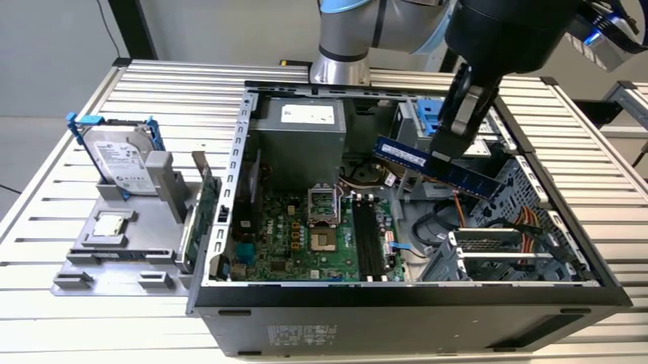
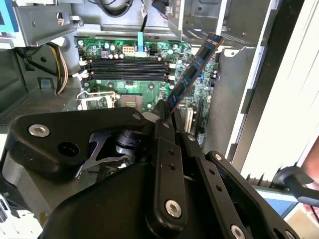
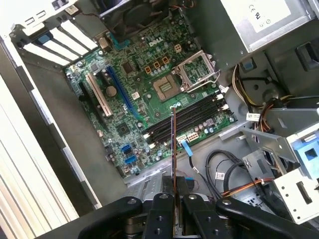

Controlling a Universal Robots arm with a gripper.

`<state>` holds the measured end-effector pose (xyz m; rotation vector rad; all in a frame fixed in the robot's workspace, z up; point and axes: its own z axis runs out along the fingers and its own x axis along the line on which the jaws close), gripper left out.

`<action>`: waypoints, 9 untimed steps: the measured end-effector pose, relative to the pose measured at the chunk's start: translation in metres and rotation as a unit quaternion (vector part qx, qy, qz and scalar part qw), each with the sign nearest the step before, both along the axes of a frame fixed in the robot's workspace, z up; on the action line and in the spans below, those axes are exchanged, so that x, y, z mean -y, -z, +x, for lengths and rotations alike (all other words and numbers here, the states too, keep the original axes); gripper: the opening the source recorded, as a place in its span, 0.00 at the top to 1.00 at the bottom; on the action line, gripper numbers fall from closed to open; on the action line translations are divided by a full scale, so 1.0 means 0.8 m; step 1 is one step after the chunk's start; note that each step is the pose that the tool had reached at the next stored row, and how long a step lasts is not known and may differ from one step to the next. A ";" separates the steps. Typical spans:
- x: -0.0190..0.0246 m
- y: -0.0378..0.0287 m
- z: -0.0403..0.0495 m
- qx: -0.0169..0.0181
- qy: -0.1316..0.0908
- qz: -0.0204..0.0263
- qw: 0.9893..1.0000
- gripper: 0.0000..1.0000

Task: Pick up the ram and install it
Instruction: 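Insert the ram into the slot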

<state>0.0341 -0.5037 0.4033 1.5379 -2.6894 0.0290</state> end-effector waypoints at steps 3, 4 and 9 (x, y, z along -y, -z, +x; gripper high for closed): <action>0.0000 0.0000 0.000 0.000 0.012 0.000 1.000 1.00; 0.0000 0.0000 0.000 0.000 0.016 0.000 1.000 1.00; 0.0000 0.0000 0.000 0.000 0.037 0.000 0.999 1.00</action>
